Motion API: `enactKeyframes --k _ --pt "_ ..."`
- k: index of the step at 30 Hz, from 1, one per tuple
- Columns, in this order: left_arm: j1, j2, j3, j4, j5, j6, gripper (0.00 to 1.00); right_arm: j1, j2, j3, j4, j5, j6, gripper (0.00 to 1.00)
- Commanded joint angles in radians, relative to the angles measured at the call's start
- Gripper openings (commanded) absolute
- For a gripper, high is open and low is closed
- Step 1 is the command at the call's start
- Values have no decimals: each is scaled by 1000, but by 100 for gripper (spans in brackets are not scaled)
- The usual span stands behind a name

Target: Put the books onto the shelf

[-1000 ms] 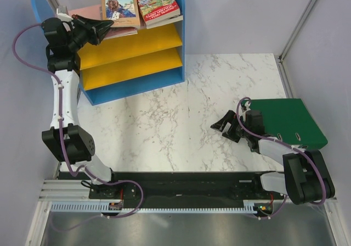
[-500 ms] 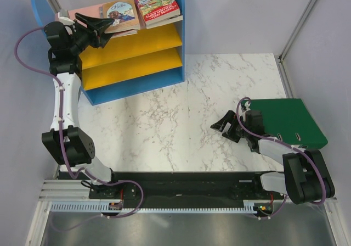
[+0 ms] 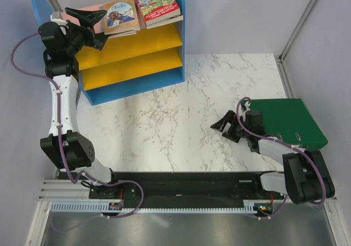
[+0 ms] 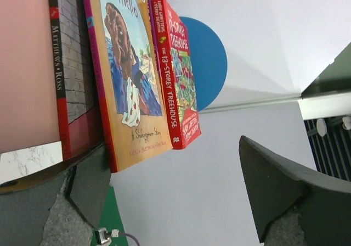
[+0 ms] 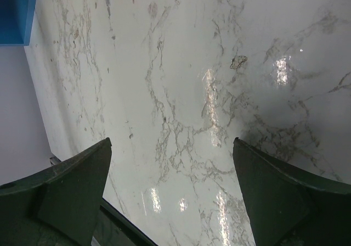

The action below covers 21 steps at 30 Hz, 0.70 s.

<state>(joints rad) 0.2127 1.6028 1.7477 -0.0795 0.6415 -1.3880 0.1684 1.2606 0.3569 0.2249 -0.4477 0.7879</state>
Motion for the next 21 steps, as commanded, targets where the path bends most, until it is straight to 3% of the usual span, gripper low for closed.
enactKeyframes --k 1,14,21 --pt "25 -49 62 -87 -85 18 100 5 0 14 33 -16 -13 98" --pt "28 -101 101 -186 -190 150 100 5 6 14 36 -19 -12 98" --pt "28 -231 6 -201 -269 299 100 3 5 16 34 -19 -12 98"
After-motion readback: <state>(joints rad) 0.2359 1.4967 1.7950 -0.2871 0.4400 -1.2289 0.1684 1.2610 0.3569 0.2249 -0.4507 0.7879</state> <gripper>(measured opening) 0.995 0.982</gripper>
